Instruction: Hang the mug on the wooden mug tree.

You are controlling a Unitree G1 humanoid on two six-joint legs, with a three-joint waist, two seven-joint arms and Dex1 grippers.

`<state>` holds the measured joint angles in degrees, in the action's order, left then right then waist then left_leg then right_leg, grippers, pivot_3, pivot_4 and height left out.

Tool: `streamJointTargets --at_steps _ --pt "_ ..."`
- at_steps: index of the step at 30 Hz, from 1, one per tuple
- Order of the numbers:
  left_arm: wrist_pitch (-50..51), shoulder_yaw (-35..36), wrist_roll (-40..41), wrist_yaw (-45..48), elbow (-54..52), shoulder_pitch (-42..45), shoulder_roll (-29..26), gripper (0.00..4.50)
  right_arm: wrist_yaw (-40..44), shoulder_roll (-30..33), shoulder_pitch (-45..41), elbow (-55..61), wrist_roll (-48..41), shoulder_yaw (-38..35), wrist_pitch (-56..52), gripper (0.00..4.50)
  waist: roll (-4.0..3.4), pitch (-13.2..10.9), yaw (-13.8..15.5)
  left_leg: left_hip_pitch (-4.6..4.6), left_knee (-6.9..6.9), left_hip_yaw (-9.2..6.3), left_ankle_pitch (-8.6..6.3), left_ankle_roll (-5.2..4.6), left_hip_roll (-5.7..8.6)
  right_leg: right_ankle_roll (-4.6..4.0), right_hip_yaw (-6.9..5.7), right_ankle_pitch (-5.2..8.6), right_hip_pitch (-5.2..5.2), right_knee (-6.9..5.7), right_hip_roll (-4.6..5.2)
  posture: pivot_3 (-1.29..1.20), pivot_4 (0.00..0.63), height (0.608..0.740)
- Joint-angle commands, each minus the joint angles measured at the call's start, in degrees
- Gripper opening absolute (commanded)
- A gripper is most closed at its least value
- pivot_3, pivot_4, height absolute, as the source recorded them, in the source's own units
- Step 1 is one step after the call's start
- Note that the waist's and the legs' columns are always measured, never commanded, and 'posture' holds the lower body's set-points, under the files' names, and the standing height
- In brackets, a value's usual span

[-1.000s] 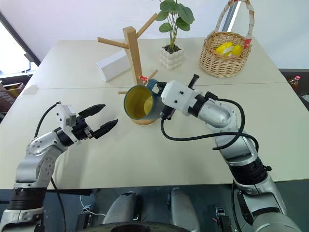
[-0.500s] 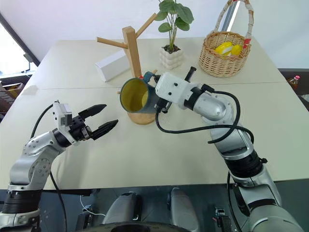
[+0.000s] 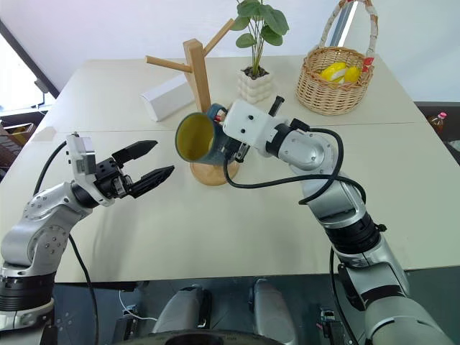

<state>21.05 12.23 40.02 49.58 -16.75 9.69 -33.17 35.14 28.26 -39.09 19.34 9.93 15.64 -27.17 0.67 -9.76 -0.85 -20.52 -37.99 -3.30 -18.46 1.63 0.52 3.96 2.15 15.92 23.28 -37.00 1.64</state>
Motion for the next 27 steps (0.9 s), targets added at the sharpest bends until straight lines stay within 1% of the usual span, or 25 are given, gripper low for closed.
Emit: streamJointTargets --at_steps 1,2,4,6,10,13,15,19,21,23,27 --pt "-0.3 1.4 0.8 -0.3 -2.1 0.7 -0.4 4.5 0.1 0.1 -1.6 1.7 0.2 -1.1 1.1 2.42 0.0 0.0 0.0 0.0 0.0 0.0 0.0 0.0 0.0 0.0 0.0 0.0 0.0 0.0 0.0 0.0 0.15 0.74" --pt "-0.4 1.3 0.7 -0.4 -2.0 0.7 -0.3 4.5 0.4 0.4 -1.5 2.1 0.1 -1.4 1.3 2.93 0.0 0.0 0.0 0.0 0.0 0.0 0.0 0.0 0.0 0.0 0.0 0.0 0.0 0.0 0.0 0.0 0.15 0.74" --pt "-0.5 1.4 0.6 -0.7 -1.9 0.5 -0.1 4.5 1.1 1.1 -1.2 3.1 -0.8 -2.5 1.6 2.93 0.0 0.0 0.0 0.0 0.0 0.0 0.0 0.0 0.0 0.0 0.0 0.0 0.0 0.0 0.0 0.0 0.15 0.74" --pt "-0.3 1.9 0.6 -1.7 -1.2 0.1 0.3 4.5 3.6 3.2 0.7 5.2 -3.7 -5.6 2.7 2.93 -0.01 0.0 0.1 -0.01 0.0 0.0 0.0 0.0 0.0 0.0 0.0 0.0 0.01 0.0 0.0 0.0 0.15 0.74" --pt "0.1 4.3 0.9 -5.7 2.1 0.1 1.8 4.5 7.8 6.4 5.6 6.8 -12.5 -14.6 4.8 2.93 0.06 0.0 0.2 -0.05 0.0 -0.03 0.0 0.0 0.0 0.01 -0.05 0.0 -0.06 0.12 0.03 0.0 0.15 0.74" --pt "-1.9 7.0 -2.0 -11.1 7.5 -0.6 3.8 4.5 7.0 4.3 11.3 3.7 -21.1 -24.5 2.3 2.93 0.07 0.0 0.2 0.0 0.01 -0.02 0.0 -0.01 0.0 0.01 -0.04 -0.01 -0.11 0.13 0.03 0.0 0.15 0.74" --pt "-3.9 8.4 -4.5 -15.1 10.7 -1.2 5.4 4.5 5.6 1.3 16.2 -0.1 -25.0 -28.5 2.6 2.93 0.18 0.0 0.2 0.03 0.03 -0.03 -0.01 -0.01 0.0 0.01 -0.04 -0.01 -0.11 0.1 0.02 0.0 0.15 0.74" --pt "-8.1 8.9 -10.8 -21.5 15.0 -2.5 7.8 4.5 1.8 -4.9 22.9 -8.0 -26.0 -30.3 7.9 2.93 0.18 0.0 0.0 0.08 0.08 0.01 -0.01 -0.01 -0.02 0.01 0.0 -0.01 -0.1 0.04 -0.01 0.0 0.15 0.74" --pt "-8.6 9.2 -11.9 -23.3 15.8 -3.3 8.7 4.5 0.3 -7.2 24.7 -11.5 -25.6 -30.2 10.7 2.93 0.16 0.0 0.0 0.04 0.07 0.03 0.0 -0.01 -0.02 0.01 0.02 -0.01 -0.01 -0.03 -0.01 0.0 0.15 0.74" --pt "-9.4 9.0 -12.9 -24.0 15.7 -4.4 9.1 4.5 -0.9 -8.3 25.4 -14.4 -25.1 -30.1 12.9 2.93 0.17 0.0 0.0 0.07 0.07 0.03 -0.01 -0.01 -0.02 0.01 0.03 -0.01 -0.02 -0.04 -0.01 0.0 0.15 0.74" --pt "-10.1 9.7 -12.5 -23.9 15.0 -6.0 9.7 4.5 -2.4 -9.3 25.2 -18.3 -25.3 -29.8 16.0 2.93 0.17 0.0 0.0 0.05 0.07 0.03 -0.01 0.0 -0.01 0.01 0.02 -0.01 -0.02 -0.04 0.0 0.0 0.15 0.74"
